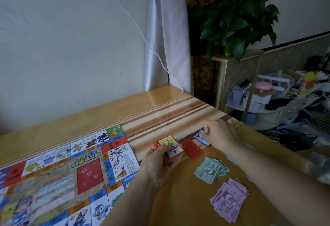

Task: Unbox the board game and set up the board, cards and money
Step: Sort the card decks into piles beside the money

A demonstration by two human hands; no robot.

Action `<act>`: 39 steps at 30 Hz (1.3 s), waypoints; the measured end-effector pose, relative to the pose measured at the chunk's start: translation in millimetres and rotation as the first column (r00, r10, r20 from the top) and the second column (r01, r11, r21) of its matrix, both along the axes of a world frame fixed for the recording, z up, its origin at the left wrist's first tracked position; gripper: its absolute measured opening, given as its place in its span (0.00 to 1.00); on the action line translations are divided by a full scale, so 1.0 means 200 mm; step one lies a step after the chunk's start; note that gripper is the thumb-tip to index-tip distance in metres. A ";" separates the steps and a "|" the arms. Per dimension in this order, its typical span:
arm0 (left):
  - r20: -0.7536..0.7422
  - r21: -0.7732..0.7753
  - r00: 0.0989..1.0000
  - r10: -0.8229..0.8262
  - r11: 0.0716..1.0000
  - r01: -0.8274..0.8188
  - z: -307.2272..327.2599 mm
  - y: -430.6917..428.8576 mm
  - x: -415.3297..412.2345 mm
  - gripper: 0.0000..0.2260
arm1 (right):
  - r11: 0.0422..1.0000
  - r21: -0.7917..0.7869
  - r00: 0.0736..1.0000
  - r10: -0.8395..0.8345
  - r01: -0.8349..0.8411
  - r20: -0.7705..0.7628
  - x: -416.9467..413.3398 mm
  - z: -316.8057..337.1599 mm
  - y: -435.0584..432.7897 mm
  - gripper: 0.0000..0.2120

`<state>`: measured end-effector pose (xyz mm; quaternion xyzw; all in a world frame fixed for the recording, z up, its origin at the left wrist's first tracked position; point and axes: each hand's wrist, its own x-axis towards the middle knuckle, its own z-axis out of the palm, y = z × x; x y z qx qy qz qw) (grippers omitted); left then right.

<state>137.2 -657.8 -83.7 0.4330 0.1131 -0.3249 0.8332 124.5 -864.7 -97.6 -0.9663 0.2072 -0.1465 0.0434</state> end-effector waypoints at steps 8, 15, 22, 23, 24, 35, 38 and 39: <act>0.029 0.014 1.000 -0.011 1.000 0.011 0.01 0.01 -0.02 0.07 | 0.994 -0.104 0.998 -0.046 0.041 -0.043 0.00 0.03 -0.02 0.18; 0.078 0.020 0.994 -0.071 0.997 0.069 0.02 -0.03 -0.05 0.06 | 0.624 0.753 0.945 0.326 -0.210 -0.007 -0.11 0.21 0.19 0.18; 0.093 0.000 0.987 -0.131 0.991 0.132 0.03 -0.07 -0.08 0.07 | 0.446 0.866 0.918 0.395 -0.226 0.036 -0.07 0.23 0.15 0.14; 0.083 -0.014 0.987 -0.135 0.991 0.137 0.03 -0.07 -0.08 0.08 | 0.436 0.872 0.909 0.416 -0.223 0.025 -0.07 0.24 0.13 0.15; 0.067 -0.030 0.989 -0.133 0.990 0.135 0.04 -0.08 -0.08 0.08 | 0.436 0.874 0.907 0.420 -0.216 0.014 -0.06 0.25 0.12 0.15; 0.000 -0.036 1.000 -0.008 0.999 0.008 0.01 -0.05 0.00 0.13 | 0.491 0.867 0.957 -0.282 0.084 0.067 0.01 0.11 -0.14 0.11; -0.013 -0.033 1.000 -0.020 0.999 0.020 -0.01 -0.05 -0.01 0.14 | 0.775 0.610 0.957 -0.276 0.166 0.090 0.02 0.04 -0.17 0.07; -0.011 -0.034 1.000 -0.021 0.999 0.021 -0.01 -0.04 -0.01 0.14 | 0.822 0.538 0.956 -0.279 0.189 0.092 0.02 0.03 -0.17 0.08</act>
